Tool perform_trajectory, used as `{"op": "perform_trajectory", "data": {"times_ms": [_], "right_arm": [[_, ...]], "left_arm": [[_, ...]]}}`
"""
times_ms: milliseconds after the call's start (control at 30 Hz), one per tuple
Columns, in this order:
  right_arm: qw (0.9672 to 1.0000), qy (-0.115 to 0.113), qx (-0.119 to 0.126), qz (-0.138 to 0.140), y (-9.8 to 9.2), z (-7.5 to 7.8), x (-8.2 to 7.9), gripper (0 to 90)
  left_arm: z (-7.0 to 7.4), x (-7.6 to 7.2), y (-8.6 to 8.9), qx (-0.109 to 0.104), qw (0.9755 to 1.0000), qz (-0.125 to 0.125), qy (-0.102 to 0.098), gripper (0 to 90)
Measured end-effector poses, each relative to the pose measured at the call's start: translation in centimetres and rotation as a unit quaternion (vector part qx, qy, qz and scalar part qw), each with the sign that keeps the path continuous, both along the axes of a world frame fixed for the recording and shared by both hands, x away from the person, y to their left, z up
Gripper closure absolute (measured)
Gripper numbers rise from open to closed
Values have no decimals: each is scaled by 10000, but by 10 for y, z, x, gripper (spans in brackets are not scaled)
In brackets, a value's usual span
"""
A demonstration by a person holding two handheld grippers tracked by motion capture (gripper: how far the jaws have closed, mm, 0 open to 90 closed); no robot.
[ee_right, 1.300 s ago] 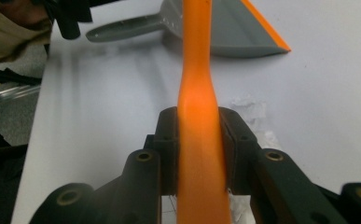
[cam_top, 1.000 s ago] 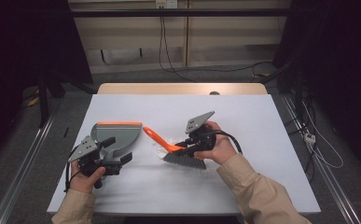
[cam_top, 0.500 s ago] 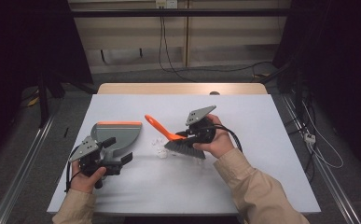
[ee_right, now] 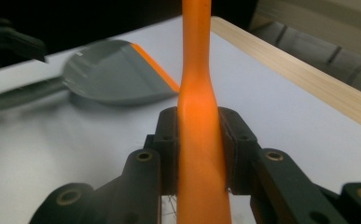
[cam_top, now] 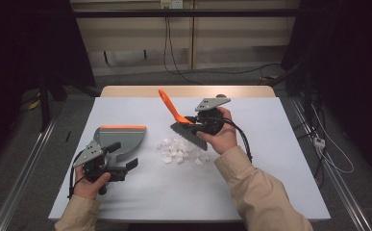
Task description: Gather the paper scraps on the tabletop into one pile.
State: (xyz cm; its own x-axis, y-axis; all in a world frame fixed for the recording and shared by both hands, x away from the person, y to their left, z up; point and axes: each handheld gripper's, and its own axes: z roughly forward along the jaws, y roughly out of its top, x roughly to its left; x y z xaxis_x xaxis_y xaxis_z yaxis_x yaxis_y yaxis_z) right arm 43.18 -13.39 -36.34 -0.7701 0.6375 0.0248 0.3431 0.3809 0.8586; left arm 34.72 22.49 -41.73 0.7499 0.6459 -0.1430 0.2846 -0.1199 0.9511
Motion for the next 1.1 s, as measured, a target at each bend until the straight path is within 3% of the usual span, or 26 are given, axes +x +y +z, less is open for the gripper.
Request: {"op": "perform_trajectory", "data": {"times_ms": [200,333,433,567,633,733,1000,1100], "right_arm": [[9985,76,-84,-537,-20,-7,-2,717],[9936,292,174,-1075,-38,-12,-1,717],[9890,350,74,-1434,-48,-16,-1,717],[9847,427,70,-1687,-56,-25,-2,717],[9842,436,-7,-1714,-59,-30,-1,717],[9824,567,77,-1776,-63,-34,1,717],[9856,434,88,-1632,-60,-13,-3,717],[9841,355,22,-1742,-63,-8,-1,717]], "left_arm": [[0,0,0,-31,10000,8,15,41],[0,0,0,15,10000,2,3,42],[0,0,0,-17,10000,17,6,42],[0,0,0,-10,10000,24,12,42],[0,0,1,32,10000,13,1,42],[0,0,0,-3,10000,21,7,42],[0,0,0,3,10000,18,14,42],[0,0,0,1,10000,17,17,42]]}}
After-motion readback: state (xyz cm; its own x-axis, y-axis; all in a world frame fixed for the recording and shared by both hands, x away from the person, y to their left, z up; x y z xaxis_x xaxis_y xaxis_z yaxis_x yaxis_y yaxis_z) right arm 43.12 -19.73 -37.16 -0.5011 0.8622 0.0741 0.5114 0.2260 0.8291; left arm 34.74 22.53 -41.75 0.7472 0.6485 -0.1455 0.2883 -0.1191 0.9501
